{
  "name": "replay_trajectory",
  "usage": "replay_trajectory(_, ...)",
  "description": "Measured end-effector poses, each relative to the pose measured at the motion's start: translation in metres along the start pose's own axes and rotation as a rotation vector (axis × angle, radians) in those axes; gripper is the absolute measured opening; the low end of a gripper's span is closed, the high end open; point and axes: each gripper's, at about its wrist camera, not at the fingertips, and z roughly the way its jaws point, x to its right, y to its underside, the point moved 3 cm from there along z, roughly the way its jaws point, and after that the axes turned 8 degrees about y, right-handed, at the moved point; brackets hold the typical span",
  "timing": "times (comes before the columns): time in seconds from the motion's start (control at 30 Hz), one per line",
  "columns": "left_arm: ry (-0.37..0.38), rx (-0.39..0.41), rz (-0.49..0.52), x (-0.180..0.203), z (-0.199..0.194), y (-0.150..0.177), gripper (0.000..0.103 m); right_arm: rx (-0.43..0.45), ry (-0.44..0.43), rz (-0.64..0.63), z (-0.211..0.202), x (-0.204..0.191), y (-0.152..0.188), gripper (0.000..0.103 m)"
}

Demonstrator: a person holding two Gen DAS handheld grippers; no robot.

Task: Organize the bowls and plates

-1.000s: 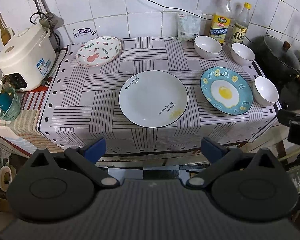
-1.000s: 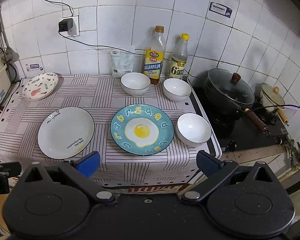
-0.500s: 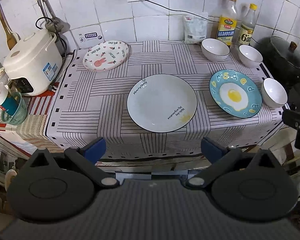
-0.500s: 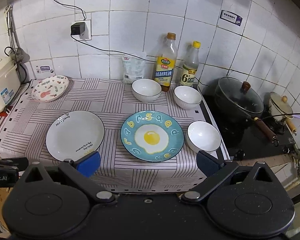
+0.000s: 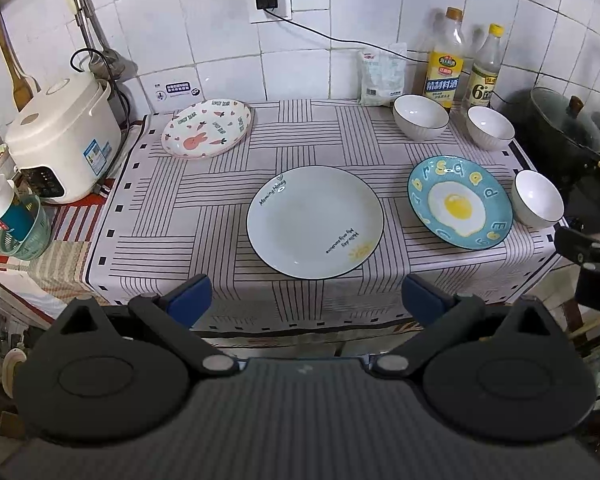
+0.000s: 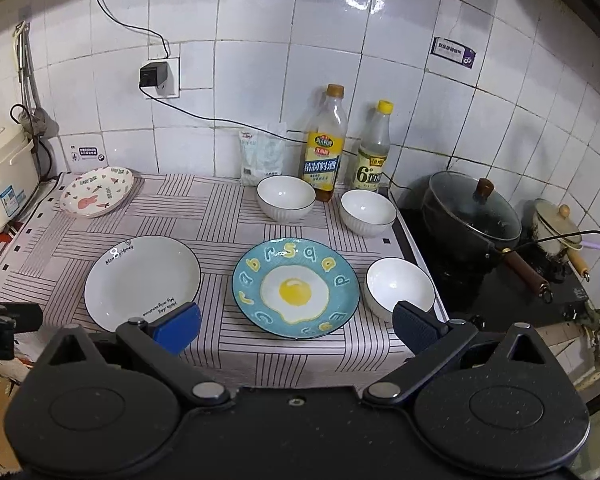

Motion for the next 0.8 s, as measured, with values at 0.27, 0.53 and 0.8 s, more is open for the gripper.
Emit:
replay_trajectory(0.27, 0.004, 0.01, 0.007, 0.0013, -0.0004, -0.0012, 0.103, 0.013, 0.014, 0.018, 0.0006, 0.0071, 0.0018, 0.103)
replay_trajectory(0.53, -0.006, 0.014, 0.02, -0.0023, 0.0017, -0.0033, 0.103, 0.02, 0.007, 0.024, 0.0021, 0.0072, 0.0019, 0.103)
replay_trajectory(0.8, -0.001, 0.011, 0.024, -0.0058, 0.0066, -0.0074, 0.103, 0.055, -0.125, 0.051, 0.0027, 0.0012, 0.0044, 0.103)
